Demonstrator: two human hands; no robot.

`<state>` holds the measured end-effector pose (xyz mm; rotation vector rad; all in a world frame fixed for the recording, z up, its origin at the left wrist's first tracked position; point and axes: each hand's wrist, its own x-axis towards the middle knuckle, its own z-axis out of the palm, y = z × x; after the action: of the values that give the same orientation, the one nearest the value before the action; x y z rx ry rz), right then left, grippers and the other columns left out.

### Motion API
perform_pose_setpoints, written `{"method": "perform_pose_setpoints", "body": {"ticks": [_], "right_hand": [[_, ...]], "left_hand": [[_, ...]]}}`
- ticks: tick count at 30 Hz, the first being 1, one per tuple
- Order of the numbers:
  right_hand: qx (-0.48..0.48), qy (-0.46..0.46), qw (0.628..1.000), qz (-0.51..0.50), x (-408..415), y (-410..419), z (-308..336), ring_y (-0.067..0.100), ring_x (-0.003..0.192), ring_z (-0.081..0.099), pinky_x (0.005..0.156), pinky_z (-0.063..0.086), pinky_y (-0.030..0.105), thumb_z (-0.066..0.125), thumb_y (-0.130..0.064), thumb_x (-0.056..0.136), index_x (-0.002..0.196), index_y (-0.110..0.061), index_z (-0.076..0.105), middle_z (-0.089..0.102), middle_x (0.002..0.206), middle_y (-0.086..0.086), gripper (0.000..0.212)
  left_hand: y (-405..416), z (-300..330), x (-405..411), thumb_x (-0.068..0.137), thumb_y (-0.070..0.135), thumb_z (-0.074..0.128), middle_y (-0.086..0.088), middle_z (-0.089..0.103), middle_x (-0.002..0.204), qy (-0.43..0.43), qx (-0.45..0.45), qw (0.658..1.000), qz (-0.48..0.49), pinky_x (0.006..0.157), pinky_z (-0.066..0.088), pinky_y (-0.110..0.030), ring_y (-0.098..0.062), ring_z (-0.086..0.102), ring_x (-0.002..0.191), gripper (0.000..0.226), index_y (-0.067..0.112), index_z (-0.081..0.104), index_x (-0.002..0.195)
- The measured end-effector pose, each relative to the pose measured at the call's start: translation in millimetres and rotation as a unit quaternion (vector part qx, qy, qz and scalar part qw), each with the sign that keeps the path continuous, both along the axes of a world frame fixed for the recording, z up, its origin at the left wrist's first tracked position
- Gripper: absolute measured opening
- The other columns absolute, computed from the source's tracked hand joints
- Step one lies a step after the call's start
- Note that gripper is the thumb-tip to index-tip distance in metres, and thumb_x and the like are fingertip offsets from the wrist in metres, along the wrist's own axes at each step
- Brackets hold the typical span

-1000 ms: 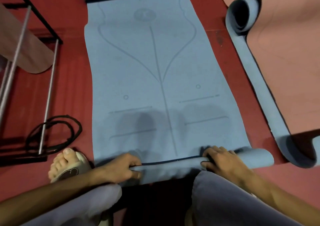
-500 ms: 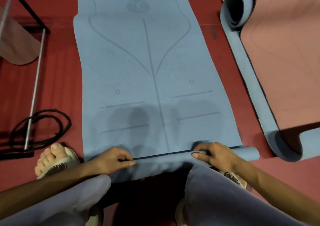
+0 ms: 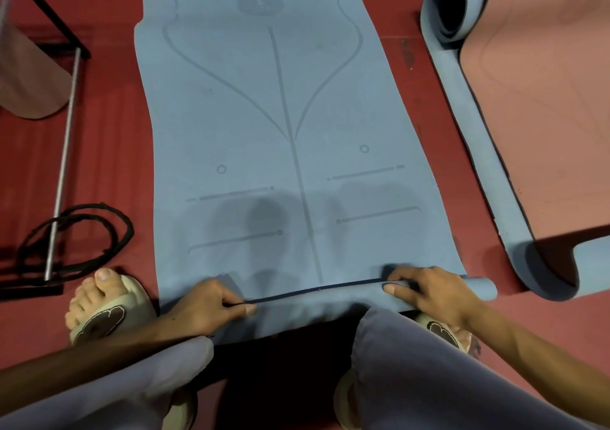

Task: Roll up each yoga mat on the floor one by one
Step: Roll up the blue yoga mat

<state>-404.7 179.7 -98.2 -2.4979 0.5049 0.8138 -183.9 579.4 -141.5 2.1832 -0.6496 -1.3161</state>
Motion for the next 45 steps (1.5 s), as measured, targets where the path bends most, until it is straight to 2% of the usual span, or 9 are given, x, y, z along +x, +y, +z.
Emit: {"method": "perform_pose_setpoints", "body": {"ticks": [8,12,16,20,23,26,32,35,45], "right_hand": [[0.063,0.014,0.998,-0.019,16.3,-12.0,-24.1,0.0,0.094,0.063,0.089,0.055,0.037,0.058,-0.08,0.086,0.101,-0.049,0.07,0.068,0.098,-0.026,0.037],[0.037,-0.007,0.999,-0.017,9.4,-9.1,-24.4,0.005,0.098,0.057,0.087,0.052,0.037,0.062,-0.074,0.088,0.106,-0.047,0.066,0.046,0.11,-0.018,0.032],[0.049,-0.045,0.998,-0.02,12.9,-5.4,-26.1,0.004,0.095,0.055,0.083,0.053,0.042,0.068,-0.068,0.087,0.105,-0.046,0.05,0.054,0.103,-0.021,0.033],[-0.008,-0.071,0.997,0.016,13.6,-5.1,-28.3,0.011,0.098,0.047,0.088,0.048,0.042,0.056,-0.08,0.084,0.101,-0.046,0.059,0.055,0.099,-0.023,0.038],[-0.056,-0.1,0.993,0.035,6.1,-0.3,-28.1,0.01,0.098,0.043,0.086,0.04,0.037,0.044,-0.085,0.085,0.102,-0.047,0.065,0.056,0.101,-0.026,0.047],[-0.071,-0.138,0.985,0.073,-0.6,1.2,-24.9,0.005,0.095,0.045,0.079,0.04,0.03,0.031,-0.086,0.092,0.103,-0.049,0.07,0.057,0.103,-0.028,0.055],[-0.083,-0.177,0.966,0.171,-16.0,-11.1,-16.6,0.011,0.101,0.053,0.077,0.049,0.031,0.044,-0.092,0.083,0.124,-0.044,0.073,0.055,0.118,-0.016,0.069],[-0.092,-0.166,0.964,0.187,-13.4,-12.3,-15.6,0.01,0.102,0.051,0.079,0.045,0.029,0.042,-0.088,0.088,0.132,-0.043,0.069,0.054,0.118,-0.016,0.068],[-0.004,-0.019,0.988,0.155,19.1,-27.4,-18.2,0.008,0.12,0.043,0.103,0.043,0.039,0.019,-0.092,0.086,0.148,-0.045,0.054,0.05,0.13,-0.021,0.086]], "left_hand": [[-7.4,11.4,-4.8,0.078,0.073,0.074,0.017,0.067,0.068,-0.119,0.079,0.989,-0.036,0.067,0.052,-0.031,-0.003,0.064,0.07,0.034,0.039,0.07,0.077],[-13.1,15.3,-7.3,0.077,0.071,0.076,0.014,0.066,0.082,-0.163,0.118,0.978,-0.052,0.07,0.049,-0.031,0.001,0.06,0.078,0.048,0.03,0.056,0.09],[-11.4,12.7,-9.2,0.078,0.062,0.078,0.016,0.063,0.091,-0.153,0.077,0.984,-0.048,0.075,0.053,-0.034,0.003,0.059,0.083,0.037,0.036,0.059,0.094],[-10.2,10.6,-7.1,0.082,0.057,0.077,0.023,0.061,0.096,-0.184,0.01,0.979,-0.091,0.078,0.053,-0.03,0.002,0.059,0.092,0.024,0.042,0.063,0.095],[-8.5,13.9,-6.8,0.088,0.065,0.067,0.025,0.058,0.092,-0.227,0.003,0.962,-0.15,0.069,0.039,-0.013,0.001,0.059,0.096,0.025,0.04,0.068,0.094],[-1.2,16.1,-9.3,0.084,0.078,0.053,0.027,0.057,0.094,-0.25,-0.016,0.954,-0.164,0.069,0.044,-0.021,0.002,0.061,0.094,0.038,0.044,0.067,0.095],[3.1,19.2,-7.0,0.068,0.096,0.056,0.031,0.058,0.105,-0.231,-0.013,0.956,-0.178,0.078,0.044,-0.024,0.003,0.06,0.105,0.065,0.043,0.07,0.103],[1.7,22.7,-6.0,0.062,0.101,0.054,0.027,0.06,0.115,-0.226,0.011,0.949,-0.22,0.088,0.046,-0.025,0.002,0.056,0.113,0.078,0.044,0.069,0.113],[-10.4,30.6,12.6,0.08,0.08,0.058,0.021,0.059,0.098,-0.192,0.061,0.96,-0.194,0.085,0.048,-0.026,0.002,0.058,0.092,0.04,0.05,0.069,0.102]]}}
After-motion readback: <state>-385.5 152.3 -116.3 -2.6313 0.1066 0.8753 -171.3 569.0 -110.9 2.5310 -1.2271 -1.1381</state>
